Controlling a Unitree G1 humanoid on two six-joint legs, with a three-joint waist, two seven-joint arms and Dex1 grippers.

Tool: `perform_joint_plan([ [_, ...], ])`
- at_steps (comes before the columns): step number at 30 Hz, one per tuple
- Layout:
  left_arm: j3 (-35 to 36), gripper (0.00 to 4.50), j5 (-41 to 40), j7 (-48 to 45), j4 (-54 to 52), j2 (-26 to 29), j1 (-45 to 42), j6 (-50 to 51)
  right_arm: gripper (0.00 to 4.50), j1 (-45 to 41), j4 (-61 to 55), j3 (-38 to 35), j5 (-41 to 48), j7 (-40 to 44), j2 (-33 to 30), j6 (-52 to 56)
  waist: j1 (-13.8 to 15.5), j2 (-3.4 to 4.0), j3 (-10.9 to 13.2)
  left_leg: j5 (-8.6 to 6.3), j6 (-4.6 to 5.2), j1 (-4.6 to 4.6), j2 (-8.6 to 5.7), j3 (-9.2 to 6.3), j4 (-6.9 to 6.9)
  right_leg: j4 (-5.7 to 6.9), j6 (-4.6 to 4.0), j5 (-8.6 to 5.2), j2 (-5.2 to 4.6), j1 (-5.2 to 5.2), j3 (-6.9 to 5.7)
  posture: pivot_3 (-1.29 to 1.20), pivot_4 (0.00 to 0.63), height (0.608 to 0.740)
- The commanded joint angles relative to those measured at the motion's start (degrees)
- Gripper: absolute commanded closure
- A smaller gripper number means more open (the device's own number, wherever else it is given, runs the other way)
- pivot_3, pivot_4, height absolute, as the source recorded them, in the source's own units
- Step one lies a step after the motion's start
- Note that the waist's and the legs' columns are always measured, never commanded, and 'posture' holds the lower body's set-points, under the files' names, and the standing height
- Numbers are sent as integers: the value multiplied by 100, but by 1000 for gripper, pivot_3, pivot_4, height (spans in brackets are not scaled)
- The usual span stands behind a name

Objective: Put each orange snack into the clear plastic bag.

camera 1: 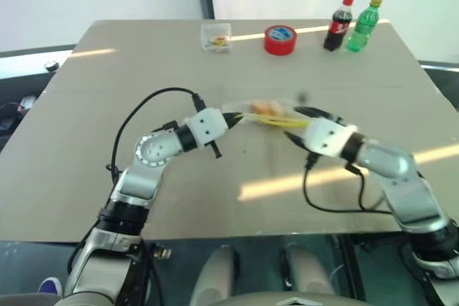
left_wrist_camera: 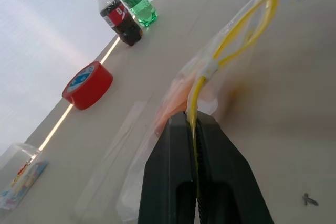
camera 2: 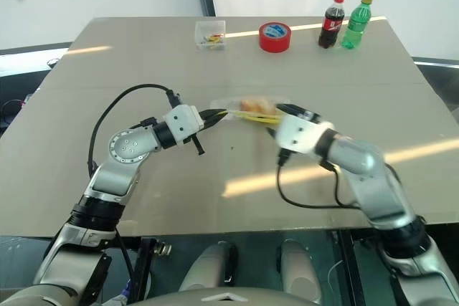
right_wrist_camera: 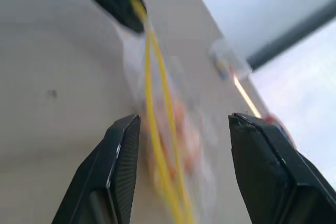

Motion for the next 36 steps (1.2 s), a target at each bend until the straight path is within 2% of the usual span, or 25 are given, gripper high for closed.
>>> perform_joint_plan([
  [1,7,4500,120,24,-271,85,-44,-74,1791,-411,345,363,-273,-18,213,-268,58,-1,0,0,0,-5,-1,-5,0,-4,0,0,-3,0,-5,0,150,740],
  [9,-82,4500,646,172,-437,219,-79,-59,1791,-768,693,550,-372,120,394,-499,126,-1,0,-1,2,-21,-8,-9,-16,-41,0,1,-9,-4,-11,0,150,740],
  [23,-106,4500,641,116,-942,246,64,186,1791,-932,1019,599,-399,299,560,-610,122,0,0,-1,2,-21,-8,-3,-30,-44,-1,1,-8,-11,-7,0,150,740],
  [24,-106,4500,633,116,-959,243,76,204,2284,-946,1044,594,-403,301,560,-613,121,0,0,-1,2,-20,-8,-3,-30,-43,-1,1,-8,-11,-7,0,150,740],
  [25,-107,4500,628,117,-968,239,83,217,2534,-955,1061,591,-408,305,557,-623,121,0,0,-1,2,-20,-8,-3,-30,-43,-1,1,-8,-11,-7,0,150,740],
  [27,-108,4500,626,120,-981,234,92,235,3460,-970,1077,582,-406,309,562,-627,122,0,0,-1,2,-20,-8,-3,-30,-43,-1,1,-8,-11,-7,0,150,740],
  [36,-104,4500,599,138,-1038,196,80,328,3460,-967,1110,569,-472,305,518,-671,123,0,0,-1,2,-20,-8,-3,-32,-44,-1,1,-8,-11,-7,0,150,740],
])
